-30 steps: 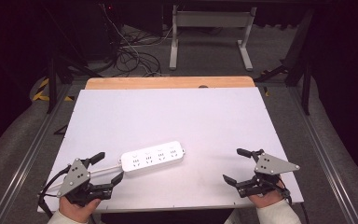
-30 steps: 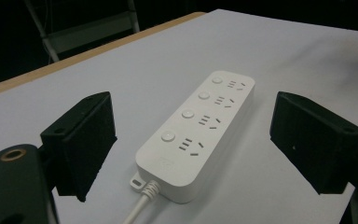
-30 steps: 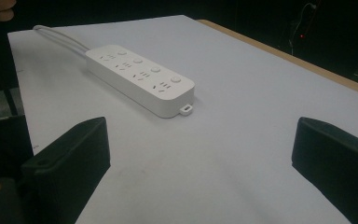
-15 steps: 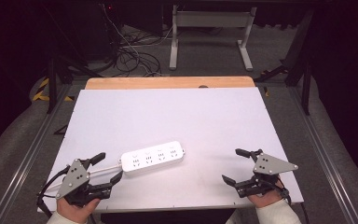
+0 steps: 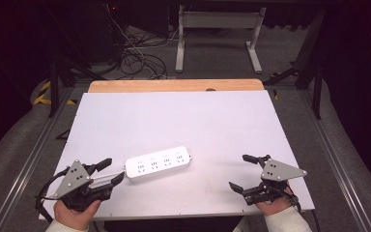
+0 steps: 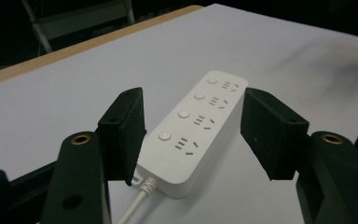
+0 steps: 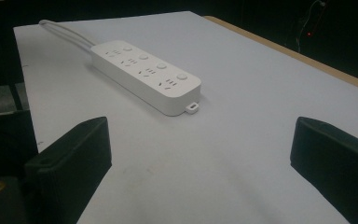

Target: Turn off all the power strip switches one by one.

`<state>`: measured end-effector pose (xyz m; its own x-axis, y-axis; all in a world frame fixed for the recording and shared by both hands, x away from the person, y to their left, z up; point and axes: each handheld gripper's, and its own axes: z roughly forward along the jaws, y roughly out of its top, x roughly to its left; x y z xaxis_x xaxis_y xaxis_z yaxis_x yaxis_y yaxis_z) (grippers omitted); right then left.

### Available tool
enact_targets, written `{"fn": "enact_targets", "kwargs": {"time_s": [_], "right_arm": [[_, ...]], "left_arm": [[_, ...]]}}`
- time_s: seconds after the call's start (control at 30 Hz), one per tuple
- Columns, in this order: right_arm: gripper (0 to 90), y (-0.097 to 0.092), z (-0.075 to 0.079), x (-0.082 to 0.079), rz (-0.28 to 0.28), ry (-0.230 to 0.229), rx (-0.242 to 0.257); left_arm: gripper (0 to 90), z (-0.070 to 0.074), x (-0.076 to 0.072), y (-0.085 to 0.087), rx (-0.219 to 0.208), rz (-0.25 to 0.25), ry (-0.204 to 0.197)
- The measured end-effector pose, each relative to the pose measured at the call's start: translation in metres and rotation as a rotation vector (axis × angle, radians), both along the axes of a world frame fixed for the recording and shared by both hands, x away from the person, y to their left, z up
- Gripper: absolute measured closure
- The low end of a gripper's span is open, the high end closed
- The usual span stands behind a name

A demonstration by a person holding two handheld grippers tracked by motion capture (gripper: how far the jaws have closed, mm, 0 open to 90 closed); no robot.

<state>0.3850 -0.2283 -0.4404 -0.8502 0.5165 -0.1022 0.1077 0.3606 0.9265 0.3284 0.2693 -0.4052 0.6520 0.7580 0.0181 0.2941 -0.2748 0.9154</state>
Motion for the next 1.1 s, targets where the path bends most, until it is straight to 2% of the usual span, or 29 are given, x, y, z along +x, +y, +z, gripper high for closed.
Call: {"fn": "enact_targets", "kwargs": {"time_s": [0.17, 0.43, 0.53, 0.57, 0.6, 0.63, 0.7, 0.73, 0.83, 1.0, 1.1], "right_arm": [[5.8, 0.000, 0.000, 0.000, 0.004, 0.000, -0.003], [5.8, 0.002, -0.001, 0.000, 0.007, 0.004, -0.006], [5.8, 0.002, -0.001, 0.001, 0.007, 0.005, -0.008], [5.8, 0.002, -0.001, 0.001, 0.008, 0.006, -0.008], [5.8, 0.002, -0.001, 0.001, 0.010, 0.007, -0.007], [5.8, 0.002, -0.001, 0.001, 0.010, 0.007, -0.007], [5.8, 0.002, -0.001, 0.000, 0.011, 0.006, -0.007], [5.7, 0.002, -0.001, 0.000, 0.012, 0.007, -0.007], [5.8, 0.002, -0.001, 0.001, 0.013, 0.008, -0.006], [5.7, 0.001, -0.001, 0.001, 0.013, 0.005, -0.005], [5.8, 0.001, -0.001, 0.000, 0.014, 0.006, -0.006]], "left_arm": [[36.6, 0.006, 0.003, -0.002, 0.021, 0.022, 0.016], [40.4, 0.015, 0.011, -0.012, 0.061, 0.004, 0.008], [44.3, 0.015, 0.017, -0.017, 0.068, -0.010, 0.034], [44.8, 0.016, 0.018, -0.019, 0.075, -0.010, 0.031], [46.6, 0.017, 0.024, -0.020, 0.067, -0.041, 0.063], [46.8, 0.017, 0.024, -0.020, 0.067, -0.041, 0.063], [46.8, 0.018, 0.030, -0.021, 0.051, -0.076, 0.097], [46.8, 0.018, 0.033, -0.022, 0.048, -0.077, 0.101], [45.8, 0.019, 0.038, -0.026, 0.074, -0.064, 0.093], [45.2, 0.020, 0.045, -0.034, 0.104, -0.049, 0.101], [45.2, 0.019, 0.050, -0.038, 0.106, -0.049, 0.107]]}}
